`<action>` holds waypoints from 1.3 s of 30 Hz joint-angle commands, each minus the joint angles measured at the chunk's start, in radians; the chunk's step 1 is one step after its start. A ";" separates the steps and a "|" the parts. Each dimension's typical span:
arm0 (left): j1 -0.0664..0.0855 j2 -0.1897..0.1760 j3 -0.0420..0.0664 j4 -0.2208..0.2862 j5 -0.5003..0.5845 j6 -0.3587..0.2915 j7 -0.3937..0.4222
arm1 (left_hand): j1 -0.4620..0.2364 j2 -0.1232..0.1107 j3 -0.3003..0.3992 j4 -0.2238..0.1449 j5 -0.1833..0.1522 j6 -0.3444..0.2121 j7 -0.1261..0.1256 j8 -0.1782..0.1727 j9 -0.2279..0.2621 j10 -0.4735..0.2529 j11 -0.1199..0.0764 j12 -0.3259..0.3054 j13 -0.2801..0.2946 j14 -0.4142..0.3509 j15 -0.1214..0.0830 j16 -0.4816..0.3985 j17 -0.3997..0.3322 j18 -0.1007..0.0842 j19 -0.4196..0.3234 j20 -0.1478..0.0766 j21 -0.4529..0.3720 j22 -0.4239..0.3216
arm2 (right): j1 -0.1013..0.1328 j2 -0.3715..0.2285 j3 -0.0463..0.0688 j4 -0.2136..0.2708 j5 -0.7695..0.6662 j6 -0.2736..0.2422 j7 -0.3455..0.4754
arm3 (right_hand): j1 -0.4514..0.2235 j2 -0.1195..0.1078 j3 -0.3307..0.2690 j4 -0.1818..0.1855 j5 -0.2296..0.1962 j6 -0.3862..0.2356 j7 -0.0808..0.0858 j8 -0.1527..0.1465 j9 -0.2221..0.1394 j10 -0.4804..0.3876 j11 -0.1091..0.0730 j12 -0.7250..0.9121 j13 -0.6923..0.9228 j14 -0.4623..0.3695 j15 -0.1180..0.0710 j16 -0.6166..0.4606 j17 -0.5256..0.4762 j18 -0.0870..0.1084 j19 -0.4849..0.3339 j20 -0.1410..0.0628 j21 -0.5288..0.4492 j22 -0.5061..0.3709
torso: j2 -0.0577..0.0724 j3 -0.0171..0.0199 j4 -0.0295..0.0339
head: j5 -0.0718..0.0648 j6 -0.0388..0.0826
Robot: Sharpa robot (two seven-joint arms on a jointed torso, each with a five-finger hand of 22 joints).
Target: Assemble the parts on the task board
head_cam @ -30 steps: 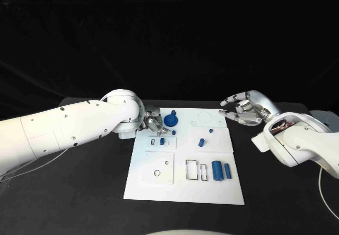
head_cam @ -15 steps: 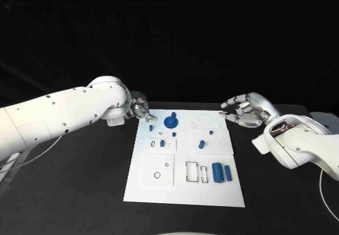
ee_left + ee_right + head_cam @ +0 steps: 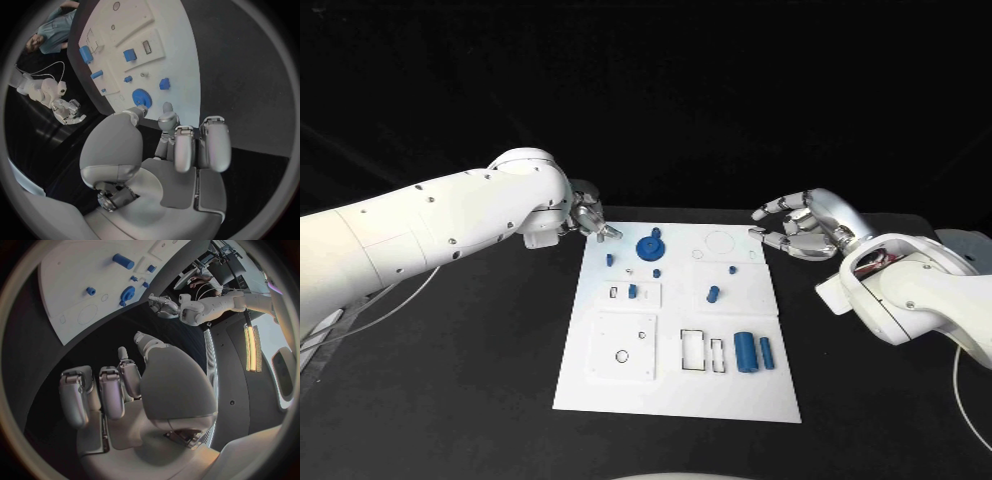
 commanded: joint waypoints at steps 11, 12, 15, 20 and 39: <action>-0.007 0.048 -0.017 -0.067 -0.008 0.079 0.003 | -0.017 0.002 -0.016 0.002 0.000 0.004 0.000 0.002 0.000 -0.001 0.001 0.003 -0.002 0.106 0.007 0.006 0.263 -0.017 0.001 0.004 0.000 0.002 | -0.003 0.003 0.000 -0.001 -0.003 0.009 0.009 | -0.010 0.001 0.001 0.004 0.002 0.001 0.002 0.004 -0.001 -0.005 0.002 -0.002 0.085 0.091 -0.005 -0.005 0.225 -0.007 0.105 -0.010 0.005 0.263 | -0.001 0.0010 -0.0009 | -0.003 -0.008; -0.008 0.049 -0.018 -0.069 -0.008 0.082 0.003 | -0.017 0.002 -0.016 0.002 0.000 0.004 0.000 0.002 0.000 -0.001 0.001 0.003 -0.002 0.106 0.007 0.006 0.263 -0.017 0.001 0.004 0.000 0.002 | -0.003 0.003 0.000 -0.001 -0.003 0.009 0.009 | -0.010 0.001 0.001 0.004 0.002 0.001 0.002 0.004 -0.001 -0.005 0.002 -0.002 0.085 0.091 -0.005 -0.005 0.225 -0.007 0.105 -0.010 0.005 0.263 | -0.002 0.0012 -0.0003 | -0.004 -0.010; -0.008 0.052 -0.019 -0.076 -0.005 0.090 0.002 | -0.017 0.003 -0.017 0.002 0.000 0.004 0.000 0.002 0.000 -0.001 0.001 0.003 -0.002 0.106 0.007 0.006 0.263 -0.017 0.001 0.004 0.000 0.002 | -0.003 0.004 0.000 -0.002 -0.003 0.009 0.009 | -0.010 0.001 0.001 0.004 0.002 0.001 0.002 0.004 -0.001 -0.005 0.002 -0.002 0.085 0.091 -0.005 -0.005 0.225 -0.007 0.105 -0.010 0.005 0.263 | -0.003 0.0019 0.0009 | -0.002 -0.011; -0.011 0.055 -0.022 -0.080 0.003 0.102 0.002 | -0.019 0.004 -0.018 0.002 0.000 0.004 0.000 0.002 0.000 -0.001 0.001 0.003 -0.002 0.106 0.007 0.006 0.263 -0.017 0.001 0.004 0.000 0.003 | -0.004 0.005 0.000 -0.003 -0.002 0.009 0.010 | -0.010 0.001 0.001 0.004 0.002 0.001 0.002 0.004 -0.001 -0.005 0.002 -0.002 0.085 0.091 -0.005 -0.005 0.225 -0.007 0.105 -0.010 0.005 0.263 | -0.003 0.0018 0.0013 | 0.000 -0.011; -0.023 0.066 -0.030 -0.092 0.021 0.119 0.002 | -0.003 0.014 -0.018 -0.003 0.005 0.003 -0.001 0.003 0.000 -0.004 0.000 0.003 -0.003 0.106 0.006 0.006 0.263 -0.018 0.001 0.004 0.002 0.005 | -0.006 0.008 0.000 -0.003 -0.001 0.009 0.012 | -0.010 0.002 0.003 0.004 0.003 0.001 0.001 0.005 -0.001 -0.005 0.001 -0.002 0.085 0.091 -0.006 -0.005 0.224 -0.007 0.105 -0.010 0.005 0.263 | -0.003 0.0018 -0.0003 | 0.004 -0.014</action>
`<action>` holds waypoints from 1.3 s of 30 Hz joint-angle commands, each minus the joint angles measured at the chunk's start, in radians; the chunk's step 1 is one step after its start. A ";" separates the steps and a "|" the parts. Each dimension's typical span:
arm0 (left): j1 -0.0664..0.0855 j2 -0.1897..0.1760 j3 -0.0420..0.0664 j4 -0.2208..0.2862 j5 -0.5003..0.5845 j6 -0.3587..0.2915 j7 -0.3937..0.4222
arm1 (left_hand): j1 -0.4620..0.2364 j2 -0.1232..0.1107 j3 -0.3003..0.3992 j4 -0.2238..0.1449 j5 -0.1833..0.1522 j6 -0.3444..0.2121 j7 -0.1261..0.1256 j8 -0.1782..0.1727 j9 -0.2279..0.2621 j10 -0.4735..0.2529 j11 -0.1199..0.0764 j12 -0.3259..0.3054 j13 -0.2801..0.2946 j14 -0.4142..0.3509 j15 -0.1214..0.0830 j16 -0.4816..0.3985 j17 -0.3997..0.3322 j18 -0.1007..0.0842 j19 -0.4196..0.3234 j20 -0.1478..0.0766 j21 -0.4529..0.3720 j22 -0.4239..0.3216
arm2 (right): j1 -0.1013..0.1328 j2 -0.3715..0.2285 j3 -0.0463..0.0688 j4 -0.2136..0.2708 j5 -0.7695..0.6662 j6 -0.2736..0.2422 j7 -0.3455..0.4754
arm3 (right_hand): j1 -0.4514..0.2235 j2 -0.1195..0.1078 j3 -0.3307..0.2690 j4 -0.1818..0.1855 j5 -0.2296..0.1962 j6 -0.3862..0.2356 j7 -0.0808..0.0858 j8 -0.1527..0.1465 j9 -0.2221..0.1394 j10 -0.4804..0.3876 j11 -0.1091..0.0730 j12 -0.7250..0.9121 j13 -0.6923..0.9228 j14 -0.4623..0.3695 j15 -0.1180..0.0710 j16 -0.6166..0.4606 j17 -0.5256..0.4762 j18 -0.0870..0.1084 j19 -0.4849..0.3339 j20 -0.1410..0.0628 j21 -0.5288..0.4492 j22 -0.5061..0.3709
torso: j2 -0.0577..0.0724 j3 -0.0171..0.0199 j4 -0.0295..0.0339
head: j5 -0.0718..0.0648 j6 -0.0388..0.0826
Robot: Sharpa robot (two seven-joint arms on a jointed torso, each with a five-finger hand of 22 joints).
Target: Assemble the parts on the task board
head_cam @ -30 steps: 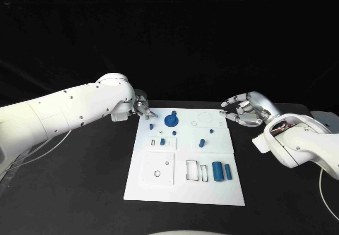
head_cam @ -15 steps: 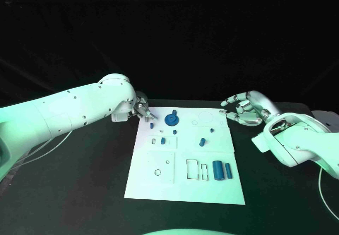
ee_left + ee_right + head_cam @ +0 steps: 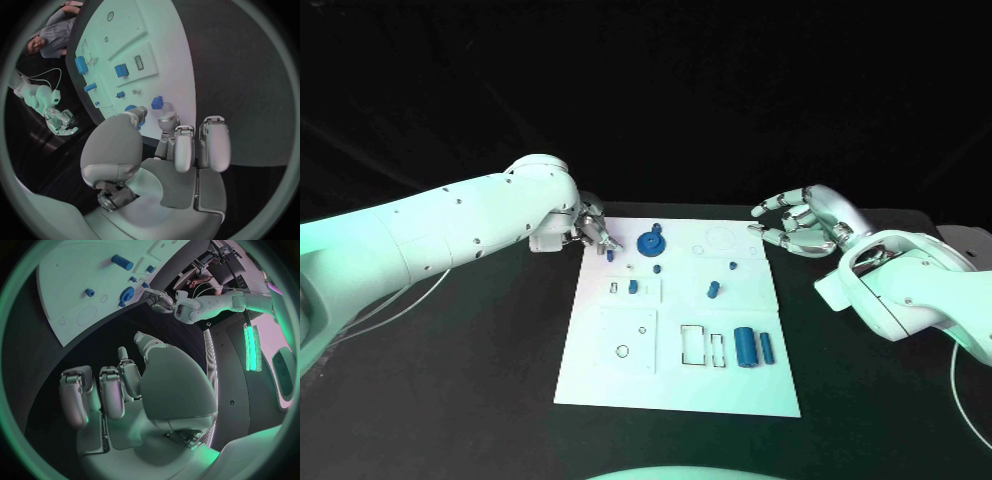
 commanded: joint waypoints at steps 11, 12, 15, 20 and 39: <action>-0.002 0.008 -0.001 -0.006 0.035 0.026 0.005 | 0.042 0.018 -0.001 -0.002 0.007 0.004 -0.002 0.005 0.001 -0.005 -0.001 0.006 0.001 0.106 0.006 0.006 0.263 -0.018 0.002 0.004 0.003 0.005 | -0.001 0.002 0.000 0.001 -0.002 0.009 0.009 | -0.010 0.002 0.005 0.004 0.004 0.001 0.001 0.006 -0.001 -0.004 0.001 -0.001 0.085 0.091 -0.006 -0.005 0.225 -0.007 0.105 -0.010 0.005 0.263 | 0.001 -0.0006 -0.0003 | 0.001 -0.002; -0.002 0.008 -0.001 -0.006 0.035 0.026 0.005 | 0.044 0.019 -0.001 -0.002 0.007 0.004 -0.002 0.005 0.001 -0.005 -0.001 0.006 0.001 0.106 0.006 0.006 0.263 -0.018 0.002 0.003 0.003 0.005 | -0.001 0.002 0.000 0.001 -0.002 0.009 0.009 | -0.010 0.002 0.005 0.004 0.004 0.001 0.001 0.006 -0.001 -0.004 0.001 -0.001 0.085 0.091 -0.006 -0.005 0.225 -0.007 0.105 -0.010 0.005 0.263 | 0.002 -0.0012 -0.0004 | 0.001 -0.002; -0.003 0.009 -0.002 -0.008 0.036 0.024 0.005 | 0.050 0.023 0.001 -0.001 0.008 0.004 -0.002 0.005 0.001 -0.005 -0.001 0.007 0.001 0.106 0.006 0.006 0.263 -0.018 0.001 0.003 0.003 0.004 | -0.001 0.002 0.000 0.000 -0.002 0.009 0.009 | -0.010 0.002 0.005 0.004 0.004 0.001 0.001 0.006 -0.001 -0.004 0.001 -0.001 0.085 0.091 -0.006 -0.005 0.225 -0.007 0.105 -0.010 0.005 0.263 | 0.001 -0.0011 -0.0003 | 0.001 -0.002; -0.003 0.009 -0.002 -0.011 0.041 0.015 0.006 | 0.090 0.050 0.018 -0.004 0.008 0.002 -0.004 0.005 0.001 -0.007 -0.002 0.007 0.000 0.106 0.005 0.006 0.263 -0.018 0.001 0.003 0.004 0.005 | -0.001 0.002 0.000 0.000 -0.002 0.010 0.009 | -0.010 0.002 0.005 0.004 0.004 0.001 0.001 0.006 -0.001 -0.004 0.001 -0.001 0.085 0.091 -0.006 -0.005 0.225 -0.007 0.105 -0.010 0.005 0.263 | 0.001 -0.0002 0.0005 | 0.001 -0.004; -0.004 -0.002 -0.002 -0.007 0.128 -0.010 0.010 | 0.255 0.061 0.310 -0.152 0.001 -0.023 -0.004 0.047 0.043 0.003 -0.005 0.007 -0.004 0.106 0.002 0.006 0.263 -0.019 0.001 0.002 0.006 0.013 | -0.001 0.004 0.000 -0.001 -0.002 0.010 0.008 | -0.009 0.003 0.006 0.004 0.004 0.001 0.001 0.007 -0.001 -0.004 0.001 -0.001 0.085 0.091 -0.006 -0.005 0.225 -0.007 0.105 -0.011 0.005 0.263 | 0.000 0.0009 0.0003 | 0.002 -0.009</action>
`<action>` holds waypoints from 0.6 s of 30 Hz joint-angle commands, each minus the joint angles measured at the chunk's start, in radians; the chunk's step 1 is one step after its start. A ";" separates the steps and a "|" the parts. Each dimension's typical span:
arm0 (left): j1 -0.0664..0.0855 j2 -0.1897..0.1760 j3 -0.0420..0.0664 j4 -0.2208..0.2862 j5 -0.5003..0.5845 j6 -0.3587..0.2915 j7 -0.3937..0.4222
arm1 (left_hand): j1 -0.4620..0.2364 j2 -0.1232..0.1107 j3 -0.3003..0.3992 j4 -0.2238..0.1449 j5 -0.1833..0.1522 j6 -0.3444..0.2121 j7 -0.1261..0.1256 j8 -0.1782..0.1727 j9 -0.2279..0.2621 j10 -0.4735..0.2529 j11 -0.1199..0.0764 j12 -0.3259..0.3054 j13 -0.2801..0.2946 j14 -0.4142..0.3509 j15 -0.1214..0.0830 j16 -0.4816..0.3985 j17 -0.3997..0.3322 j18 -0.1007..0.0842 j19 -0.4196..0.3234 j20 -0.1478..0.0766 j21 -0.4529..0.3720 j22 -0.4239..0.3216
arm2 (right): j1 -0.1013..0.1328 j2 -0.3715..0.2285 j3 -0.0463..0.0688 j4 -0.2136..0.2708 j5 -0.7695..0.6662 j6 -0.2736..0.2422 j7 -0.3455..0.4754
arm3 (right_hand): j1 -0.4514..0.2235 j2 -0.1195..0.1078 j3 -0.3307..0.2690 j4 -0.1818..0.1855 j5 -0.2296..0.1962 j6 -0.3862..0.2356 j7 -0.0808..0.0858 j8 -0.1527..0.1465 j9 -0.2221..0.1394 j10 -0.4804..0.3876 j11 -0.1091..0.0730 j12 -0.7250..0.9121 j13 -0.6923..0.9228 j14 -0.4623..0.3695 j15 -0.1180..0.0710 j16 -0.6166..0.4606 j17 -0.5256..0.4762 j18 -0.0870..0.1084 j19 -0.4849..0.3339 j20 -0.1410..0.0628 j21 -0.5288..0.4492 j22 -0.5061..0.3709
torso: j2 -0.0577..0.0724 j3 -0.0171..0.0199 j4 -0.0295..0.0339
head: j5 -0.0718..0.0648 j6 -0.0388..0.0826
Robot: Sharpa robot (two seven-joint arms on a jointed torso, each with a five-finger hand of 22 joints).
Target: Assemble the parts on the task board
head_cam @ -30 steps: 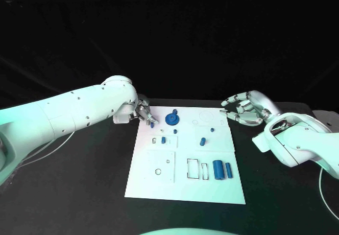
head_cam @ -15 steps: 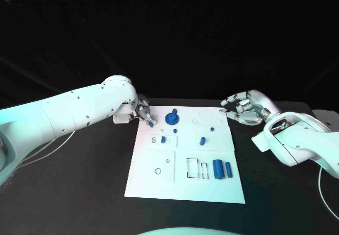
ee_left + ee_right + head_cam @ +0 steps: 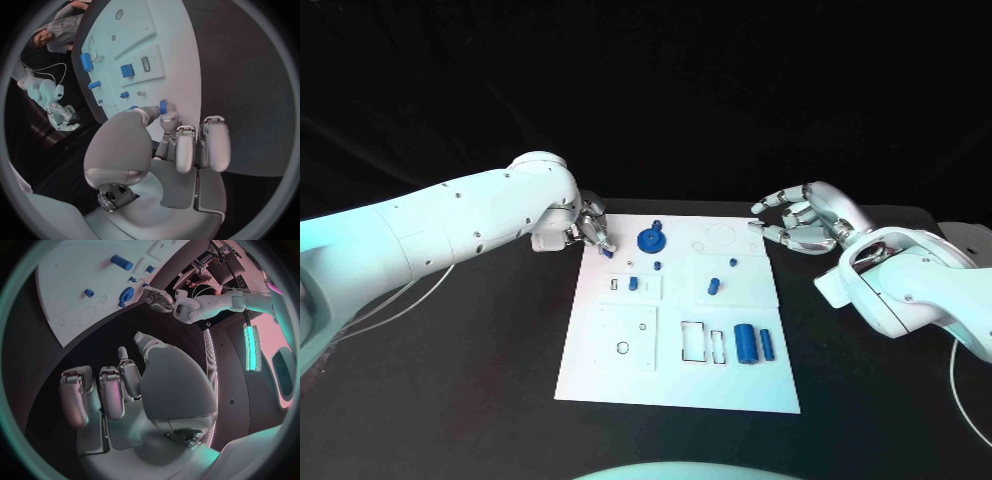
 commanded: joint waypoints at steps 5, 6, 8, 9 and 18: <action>0.000 -0.032 0.001 0.040 0.101 -0.047 0.009 | -0.002 -0.001 0.120 -0.108 0.004 -0.002 -0.006 0.011 0.048 0.010 -0.001 0.006 0.003 0.106 0.002 0.006 0.263 -0.018 0.000 0.002 0.005 -0.001 | -0.001 0.001 0.000 0.000 -0.003 0.010 0.007 | -0.009 0.003 0.003 0.001 0.004 0.001 0.001 0.003 -0.001 -0.004 0.001 -0.001 0.085 0.091 -0.007 -0.005 0.224 -0.007 0.105 -0.003 0.005 0.263 | 0.000 0.0003 0.0019 | 0.003 0.001; 0.000 -0.043 0.001 0.055 0.110 -0.055 0.009 | -0.003 -0.002 0.122 -0.109 0.004 -0.002 -0.006 0.012 0.049 0.011 -0.001 0.007 0.004 0.106 0.002 0.006 0.263 -0.018 0.000 0.002 0.005 -0.001 | -0.001 0.001 0.000 0.000 -0.003 0.010 0.007 | -0.009 0.003 0.003 0.001 0.004 0.001 0.001 0.003 -0.001 -0.004 0.001 -0.001 0.085 0.091 -0.007 -0.005 0.224 -0.007 0.105 -0.003 0.005 0.263 | 0.000 0.0002 0.0022 | 0.004 0.001; 0.000 -0.071 0.001 0.096 0.128 -0.077 0.010 | -0.009 -0.005 0.128 -0.111 0.004 -0.001 -0.006 0.015 0.051 0.013 -0.002 0.009 0.005 0.106 0.002 0.006 0.263 -0.018 0.000 0.002 0.005 -0.001 | -0.001 0.000 0.000 0.000 -0.003 0.010 0.007 | -0.009 0.003 0.003 0.001 0.004 0.001 0.001 0.003 -0.001 -0.004 0.001 -0.001 0.085 0.091 -0.007 -0.005 0.224 -0.007 0.105 -0.003 0.005 0.263 | 0.000 0.0002 0.0024 | 0.007 0.002; 0.000 -0.086 0.002 0.118 0.133 -0.088 0.011 | -0.014 -0.007 0.133 -0.113 0.005 0.000 -0.007 0.018 0.053 0.016 -0.002 0.012 0.008 0.106 0.001 0.006 0.263 -0.018 0.000 0.002 0.005 0.000 | -0.001 0.000 0.000 0.000 -0.003 0.010 0.007 | -0.009 0.003 0.003 0.001 0.004 0.001 0.001 0.003 -0.001 -0.004 0.001 -0.001 0.085 0.091 -0.007 -0.005 0.224 -0.007 0.105 -0.003 0.005 0.263 | -0.001 0.0008 0.0028 | 0.007 0.002; -0.006 -0.185 0.003 0.284 0.125 -0.186 0.021 | -0.042 -0.042 0.207 -0.149 0.012 0.012 -0.014 0.036 0.066 0.043 -0.010 0.037 0.037 0.106 -0.005 0.006 0.263 -0.019 0.004 -0.002 0.008 0.007 | -0.002 -0.001 0.000 -0.003 -0.003 0.011 0.008 | -0.009 0.002 0.005 0.001 0.005 0.002 0.001 0.004 0.000 -0.003 0.000 0.000 0.085 0.091 -0.007 -0.006 0.224 -0.007 0.104 -0.004 0.004 0.263 | -0.001 0.0003 0.0070 | 0.013 0.001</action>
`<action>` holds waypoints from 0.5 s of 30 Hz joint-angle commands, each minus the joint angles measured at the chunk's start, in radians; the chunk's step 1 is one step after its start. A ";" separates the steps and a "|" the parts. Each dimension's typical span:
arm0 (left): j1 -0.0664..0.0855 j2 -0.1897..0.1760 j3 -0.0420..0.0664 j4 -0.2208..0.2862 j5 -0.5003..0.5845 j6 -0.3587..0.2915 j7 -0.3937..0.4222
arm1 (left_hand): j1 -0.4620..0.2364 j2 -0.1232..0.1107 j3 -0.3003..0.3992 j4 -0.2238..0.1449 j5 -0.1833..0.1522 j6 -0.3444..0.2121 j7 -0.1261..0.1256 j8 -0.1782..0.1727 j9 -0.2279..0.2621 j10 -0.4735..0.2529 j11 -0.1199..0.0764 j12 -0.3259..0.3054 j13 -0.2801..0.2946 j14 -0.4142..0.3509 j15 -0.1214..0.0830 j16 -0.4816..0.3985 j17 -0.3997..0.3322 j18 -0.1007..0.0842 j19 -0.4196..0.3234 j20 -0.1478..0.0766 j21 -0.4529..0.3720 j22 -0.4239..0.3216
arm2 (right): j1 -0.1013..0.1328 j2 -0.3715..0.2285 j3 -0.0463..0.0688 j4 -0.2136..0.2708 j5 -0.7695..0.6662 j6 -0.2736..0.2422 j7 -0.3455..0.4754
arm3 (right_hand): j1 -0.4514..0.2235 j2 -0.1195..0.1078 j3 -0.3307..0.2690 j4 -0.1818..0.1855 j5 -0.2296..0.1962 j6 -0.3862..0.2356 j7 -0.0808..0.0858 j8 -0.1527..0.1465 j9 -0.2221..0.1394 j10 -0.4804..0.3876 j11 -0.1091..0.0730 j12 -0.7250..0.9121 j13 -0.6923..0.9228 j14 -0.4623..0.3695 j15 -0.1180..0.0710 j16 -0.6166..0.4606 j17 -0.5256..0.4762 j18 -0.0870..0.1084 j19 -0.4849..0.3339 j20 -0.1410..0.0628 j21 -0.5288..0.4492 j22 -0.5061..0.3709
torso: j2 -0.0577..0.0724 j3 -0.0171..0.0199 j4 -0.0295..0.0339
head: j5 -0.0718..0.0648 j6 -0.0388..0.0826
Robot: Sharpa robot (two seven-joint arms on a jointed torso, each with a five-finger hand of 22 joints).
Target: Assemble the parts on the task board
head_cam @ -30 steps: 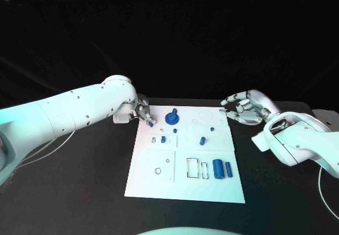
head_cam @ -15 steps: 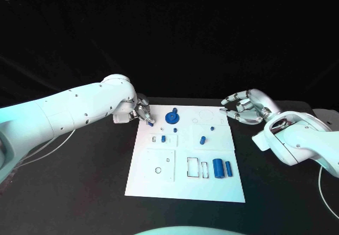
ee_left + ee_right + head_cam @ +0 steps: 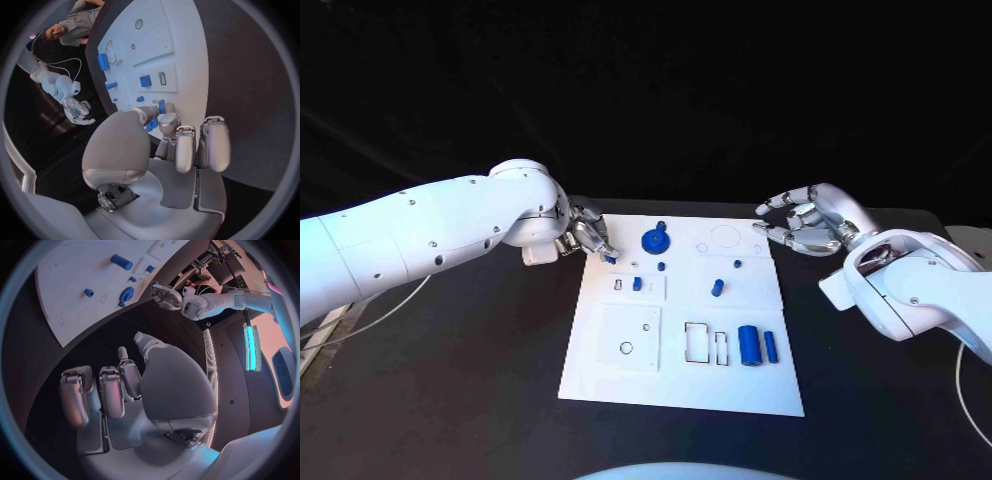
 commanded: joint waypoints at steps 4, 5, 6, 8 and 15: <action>-0.021 -0.043 0.000 0.089 -0.031 -0.115 0.021 | -0.012 -0.011 0.157 -0.143 0.007 0.006 -0.006 0.009 0.065 0.014 -0.003 0.011 0.009 0.106 -0.007 0.006 0.263 -0.020 0.006 -0.002 0.006 0.006 | -0.003 0.000 0.000 -0.001 -0.003 0.011 0.008 | -0.009 0.002 0.005 0.001 0.005 0.002 0.001 0.004 0.000 -0.003 0.000 0.000 0.085 0.091 -0.007 -0.006 0.224 -0.007 0.104 -0.004 0.004 0.263 | -0.001 0.0000 0.0028 | 0.002 -0.004; -0.022 -0.046 0.000 0.094 -0.035 -0.118 0.021 | -0.014 -0.013 0.161 -0.144 0.007 0.008 -0.007 0.010 0.066 0.016 -0.003 0.013 0.012 0.106 -0.007 0.006 0.263 -0.021 0.007 -0.002 0.007 0.008 | -0.003 0.000 0.000 -0.001 -0.003 0.011 0.008 | -0.009 0.002 0.005 0.001 0.005 0.002 0.001 0.004 0.000 -0.003 0.000 0.000 0.085 0.091 -0.007 -0.006 0.224 -0.007 0.104 -0.004 0.004 0.263 | -0.001 0.0000 0.0024 | 0.003 -0.004; -0.026 -0.051 0.000 0.105 -0.045 -0.125 0.021 | -0.016 -0.015 0.164 -0.146 0.008 0.009 -0.007 0.010 0.066 0.018 -0.003 0.015 0.014 0.106 -0.007 0.006 0.263 -0.021 0.008 -0.003 0.008 0.009 | -0.003 0.000 0.000 -0.001 -0.003 0.011 0.008 | -0.009 0.002 0.005 0.001 0.005 0.002 0.001 0.004 0.000 -0.003 0.000 0.000 0.085 0.091 -0.007 -0.006 0.224 -0.007 0.104 -0.004 0.004 0.263 | -0.001 -0.0002 0.0030 | 0.003 -0.004; -0.032 -0.060 0.000 0.121 -0.057 -0.134 0.022 | -0.019 -0.017 0.171 -0.148 0.008 0.011 -0.008 0.012 0.067 0.021 -0.004 0.018 0.017 0.106 -0.008 0.006 0.263 -0.021 0.008 -0.003 0.008 0.009 | -0.004 0.000 0.000 -0.002 -0.003 0.012 0.008 | -0.009 0.002 0.005 0.001 0.005 0.002 0.001 0.004 0.000 -0.003 0.000 0.000 0.085 0.091 -0.007 -0.006 0.224 -0.007 0.104 -0.004 0.004 0.263 | -0.001 -0.0008 0.0027 | 0.004 -0.004; -0.052 -0.069 -0.002 0.152 -0.109 -0.138 0.021 | -0.027 -0.026 0.185 -0.154 0.012 0.016 -0.010 0.015 0.069 0.029 -0.006 0.025 0.026 0.106 -0.009 0.006 0.263 -0.021 0.009 -0.004 0.009 0.011 | -0.005 0.001 0.000 -0.002 -0.003 0.012 0.009 | -0.009 0.002 0.005 0.001 0.005 0.002 0.001 0.004 0.000 -0.003 0.000 0.000 0.085 0.091 -0.007 -0.006 0.224 -0.007 0.104 -0.004 0.004 0.263 | 0.001 -0.0015 0.0002 | 0.008 -0.007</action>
